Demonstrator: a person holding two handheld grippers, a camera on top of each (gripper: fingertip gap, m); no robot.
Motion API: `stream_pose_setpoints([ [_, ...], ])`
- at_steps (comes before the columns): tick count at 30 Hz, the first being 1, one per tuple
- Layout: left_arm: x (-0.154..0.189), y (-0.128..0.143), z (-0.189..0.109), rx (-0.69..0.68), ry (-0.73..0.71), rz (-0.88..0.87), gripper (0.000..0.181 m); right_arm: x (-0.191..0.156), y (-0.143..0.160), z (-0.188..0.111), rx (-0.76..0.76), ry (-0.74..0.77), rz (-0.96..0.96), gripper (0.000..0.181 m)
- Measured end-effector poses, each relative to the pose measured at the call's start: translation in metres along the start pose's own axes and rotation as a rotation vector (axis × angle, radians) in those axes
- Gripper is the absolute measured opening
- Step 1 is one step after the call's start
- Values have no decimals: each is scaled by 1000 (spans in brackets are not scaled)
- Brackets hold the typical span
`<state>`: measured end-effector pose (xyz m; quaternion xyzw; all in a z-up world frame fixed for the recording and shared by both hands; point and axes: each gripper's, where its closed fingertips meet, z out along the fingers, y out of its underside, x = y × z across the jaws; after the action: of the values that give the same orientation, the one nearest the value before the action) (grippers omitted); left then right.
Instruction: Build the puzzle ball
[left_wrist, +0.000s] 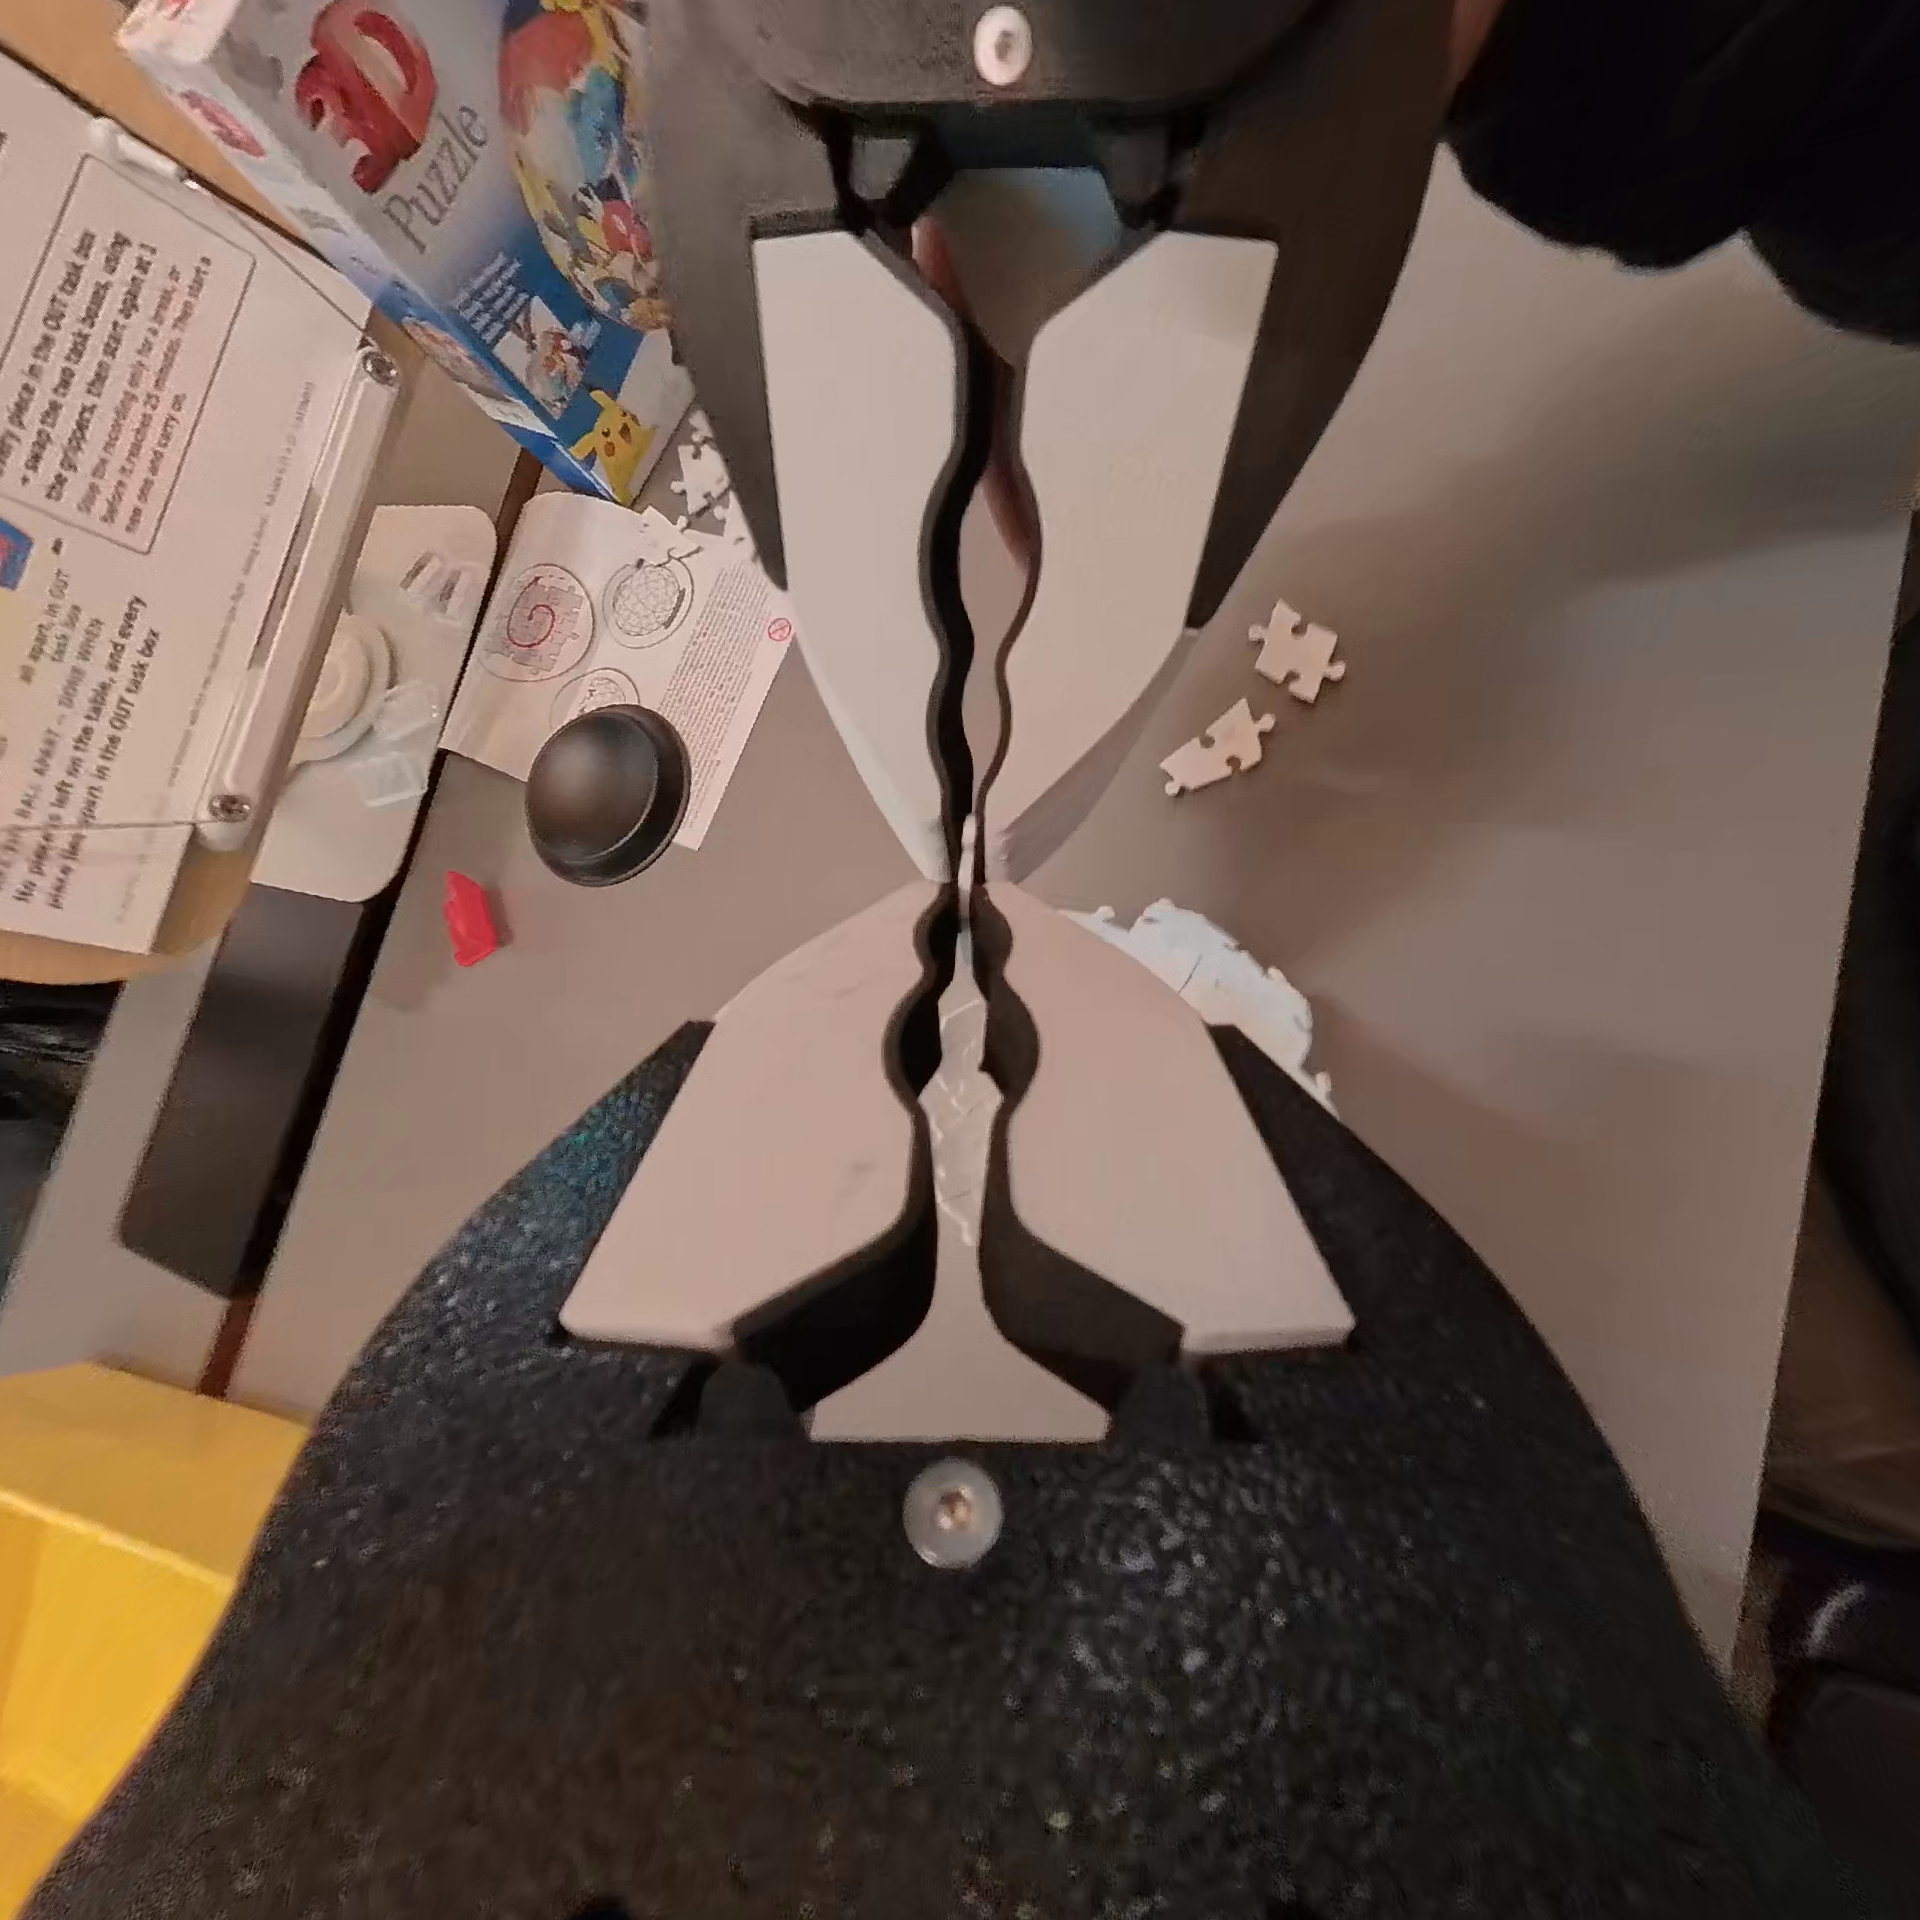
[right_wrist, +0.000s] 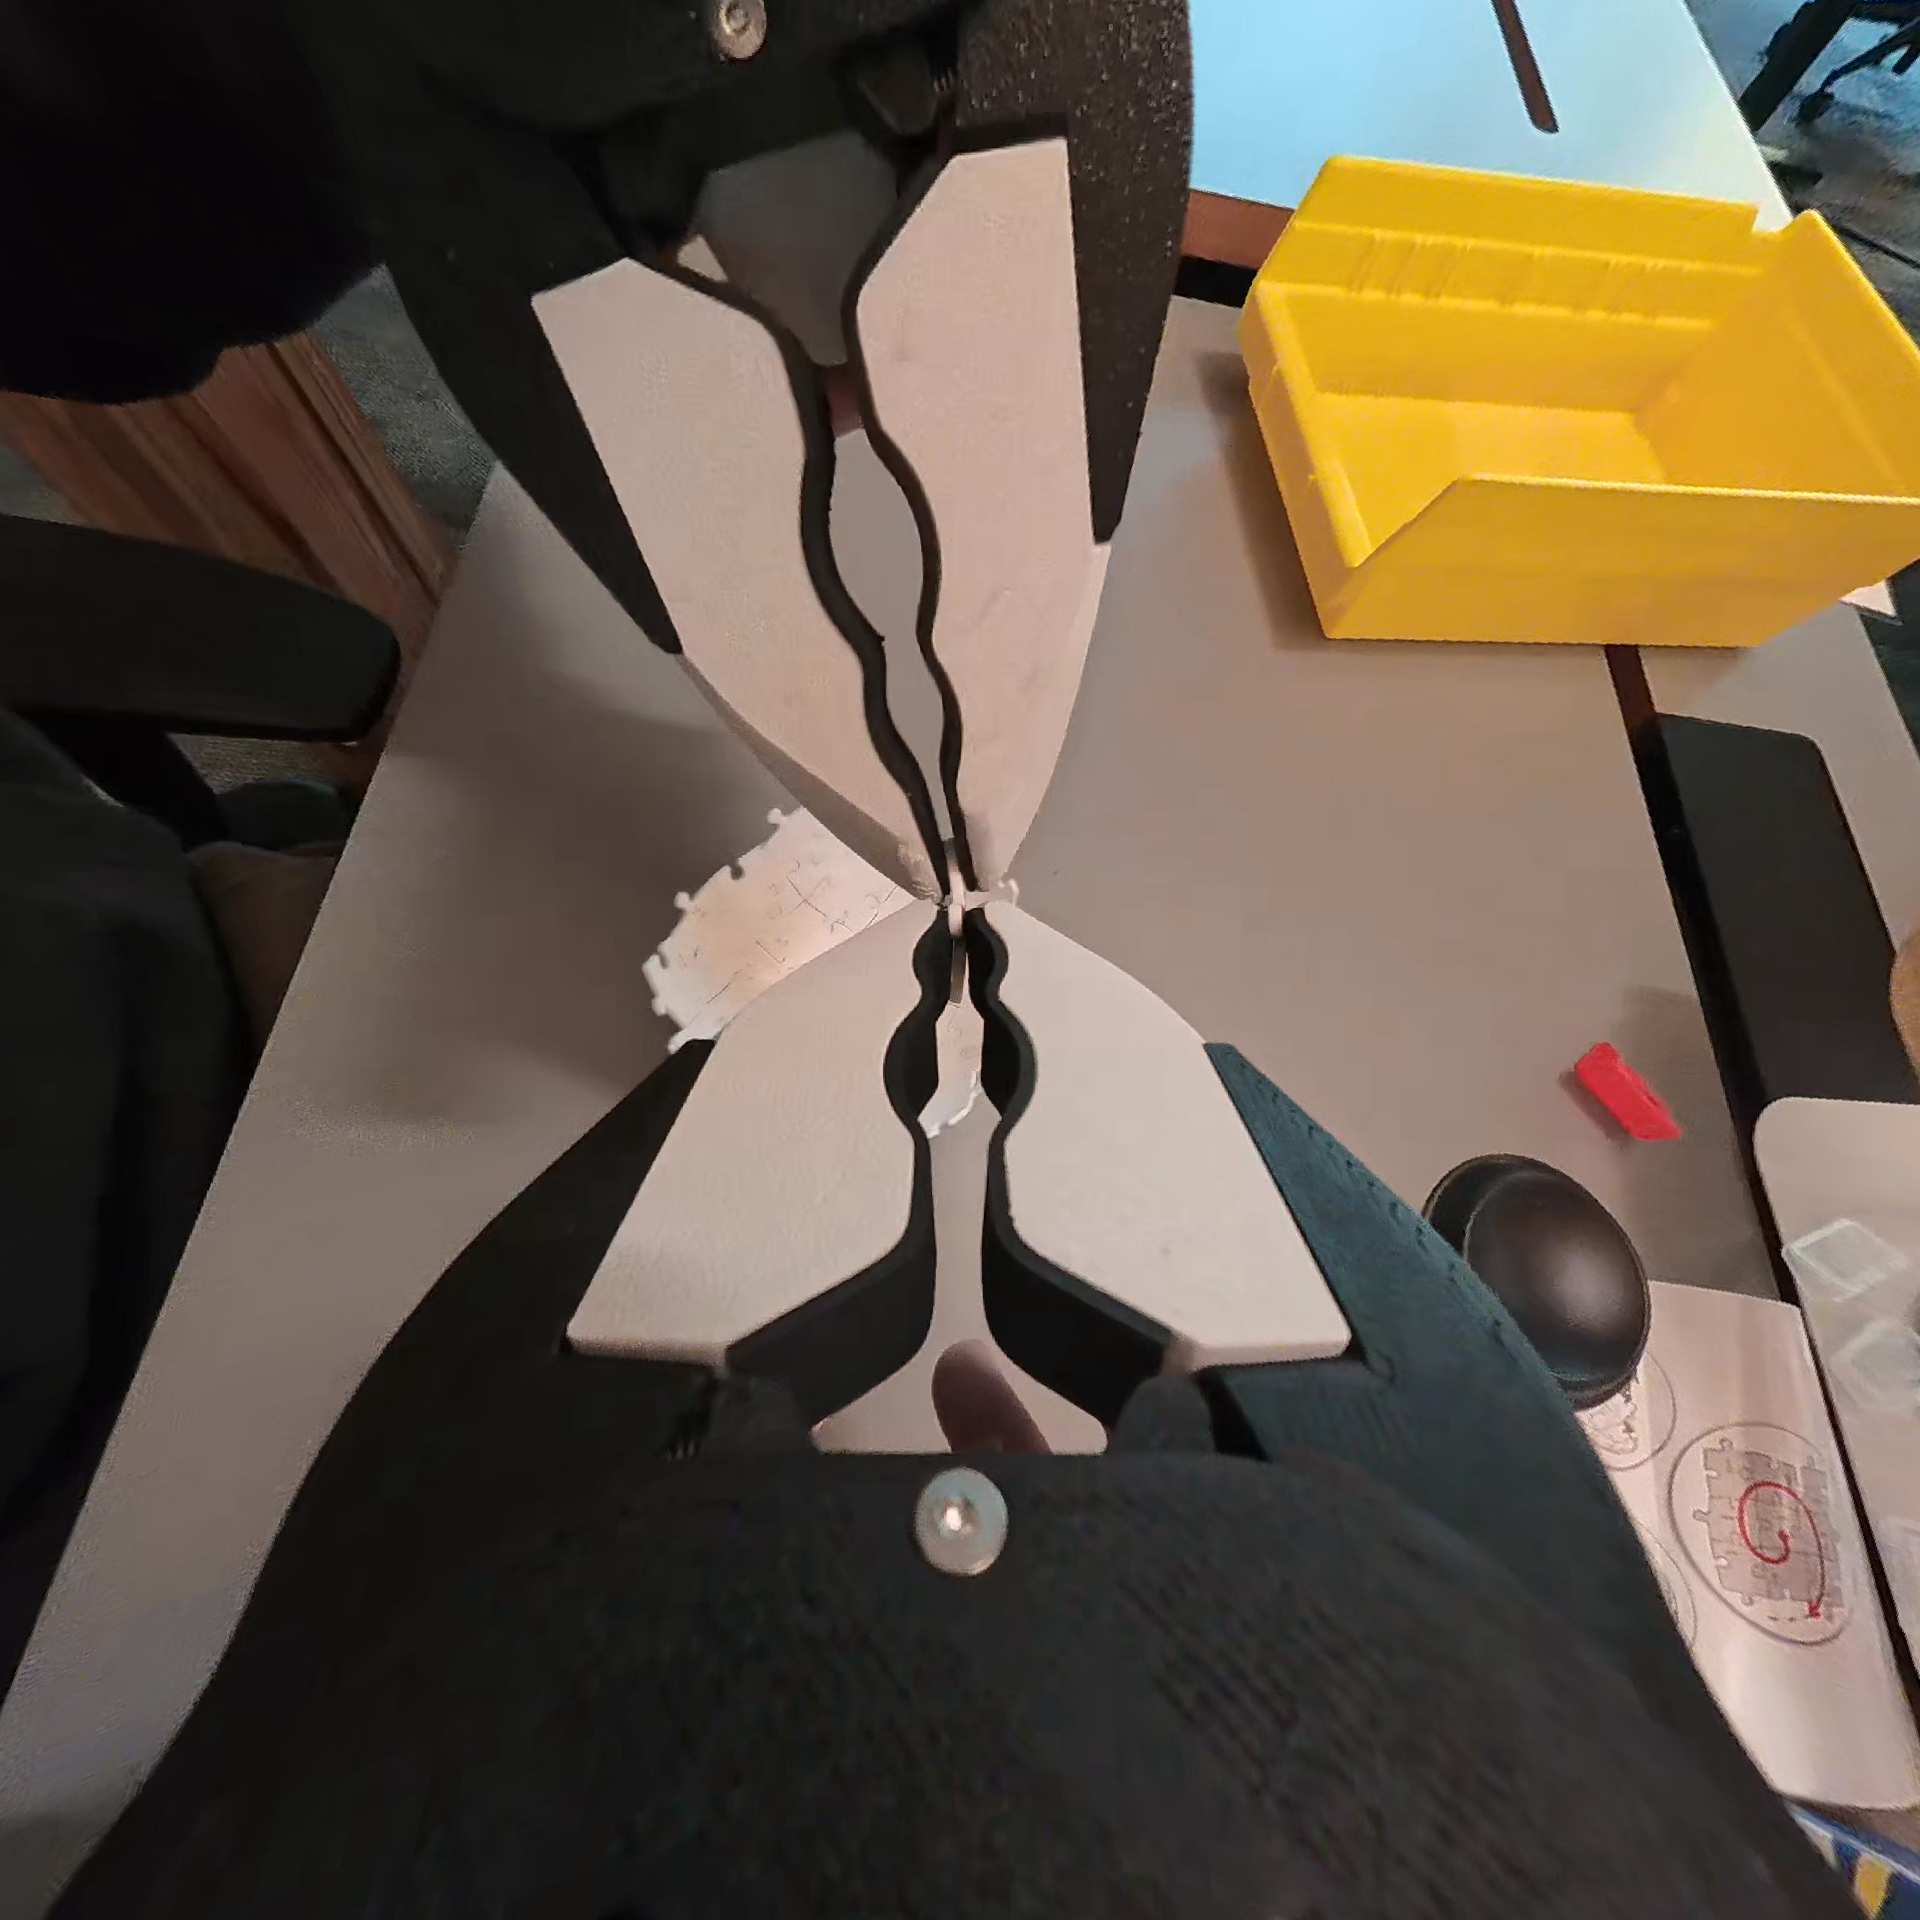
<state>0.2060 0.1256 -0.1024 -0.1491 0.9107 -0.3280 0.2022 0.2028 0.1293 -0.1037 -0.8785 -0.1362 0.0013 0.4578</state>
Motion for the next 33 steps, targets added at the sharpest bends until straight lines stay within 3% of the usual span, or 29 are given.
stream_pose_setpoints([
  [6, -8, 2, -6, 178, 19, -210, 2, 7, -10, 3, 78, -9, -1, 3],
  [15, -11, 8, -8, 303, 40, -376, 2, 10, -14, 7, 153, -38, 38, 4],
  [19, -21, 10, -10, 358, 6, -454, 2, 12, -10, 3, 188, -41, 111, 20],
  [27, -29, -1, -21, 560, 44, -587, 2, 24, -13, 7, 347, -42, 294, 27],
  [29, -27, 0, -20, 567, 48, -584, 2, 23, -15, 9, 366, -59, 283, 18],
  [30, -27, 2, -19, 560, 40, -576, 2, 18, -15, 10, 366, -96, 267, 5],
  [33, -23, 9, -18, 520, 47, -532, 2, 15, -12, 15, 319, -125, 264, 3],
])
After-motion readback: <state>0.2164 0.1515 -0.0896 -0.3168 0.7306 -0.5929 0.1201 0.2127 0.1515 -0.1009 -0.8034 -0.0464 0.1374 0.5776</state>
